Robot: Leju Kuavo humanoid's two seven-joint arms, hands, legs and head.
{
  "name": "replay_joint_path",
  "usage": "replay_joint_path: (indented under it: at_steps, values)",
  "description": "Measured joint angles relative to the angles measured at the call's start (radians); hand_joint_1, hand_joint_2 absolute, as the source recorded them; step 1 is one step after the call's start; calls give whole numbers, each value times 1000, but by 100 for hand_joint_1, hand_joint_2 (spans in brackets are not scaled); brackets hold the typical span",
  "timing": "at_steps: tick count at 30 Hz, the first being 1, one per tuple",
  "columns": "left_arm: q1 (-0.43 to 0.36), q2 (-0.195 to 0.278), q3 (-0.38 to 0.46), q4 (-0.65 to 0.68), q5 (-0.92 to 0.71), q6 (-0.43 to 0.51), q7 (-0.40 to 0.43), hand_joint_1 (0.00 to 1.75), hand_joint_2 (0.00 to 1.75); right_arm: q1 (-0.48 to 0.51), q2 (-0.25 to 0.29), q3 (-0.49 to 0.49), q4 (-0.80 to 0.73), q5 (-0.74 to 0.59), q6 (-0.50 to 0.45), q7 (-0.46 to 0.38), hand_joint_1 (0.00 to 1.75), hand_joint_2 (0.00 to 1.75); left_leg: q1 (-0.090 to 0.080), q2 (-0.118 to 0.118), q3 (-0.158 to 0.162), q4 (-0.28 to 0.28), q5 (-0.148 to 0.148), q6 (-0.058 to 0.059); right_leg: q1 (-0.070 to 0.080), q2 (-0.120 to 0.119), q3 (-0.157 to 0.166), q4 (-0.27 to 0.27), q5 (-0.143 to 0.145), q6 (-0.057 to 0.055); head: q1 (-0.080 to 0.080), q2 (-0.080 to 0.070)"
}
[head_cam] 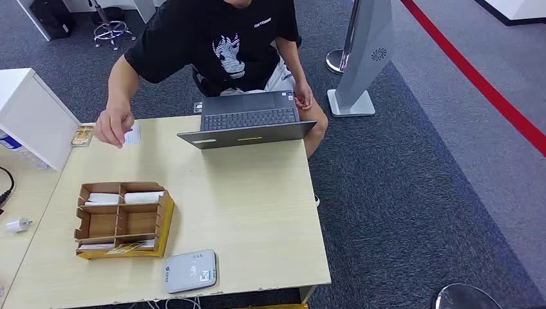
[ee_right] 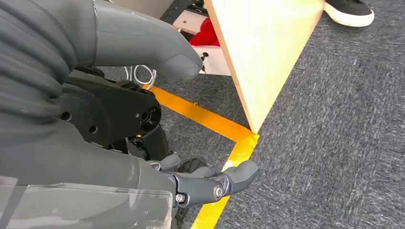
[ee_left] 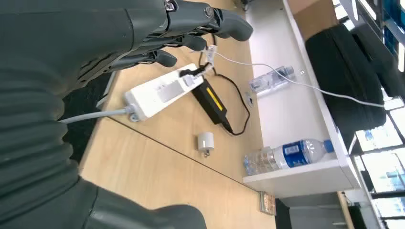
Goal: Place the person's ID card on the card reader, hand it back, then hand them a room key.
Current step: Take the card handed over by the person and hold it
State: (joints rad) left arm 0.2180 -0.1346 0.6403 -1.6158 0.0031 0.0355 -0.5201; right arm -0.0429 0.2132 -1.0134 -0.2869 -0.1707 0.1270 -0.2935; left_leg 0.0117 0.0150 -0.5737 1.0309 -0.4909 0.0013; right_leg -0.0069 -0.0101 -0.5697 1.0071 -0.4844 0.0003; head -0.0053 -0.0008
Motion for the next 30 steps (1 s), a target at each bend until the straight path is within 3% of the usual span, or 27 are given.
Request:
replay_joint_path:
  at_steps: [13,30]
  values:
    - [-115,134,-228,-109,-340,115,61,0,175,-9,4,-1,8,43,-2,15,0,175,0,1,1,0,1,0,0,1,0,0,1,0,0,0]
    - [-402,310,-561,-98,-776,167,184,0,175,-22,4,-1,28,121,-4,51,0,175,0,1,1,0,2,-2,0,1,0,0,2,-2,0,0]
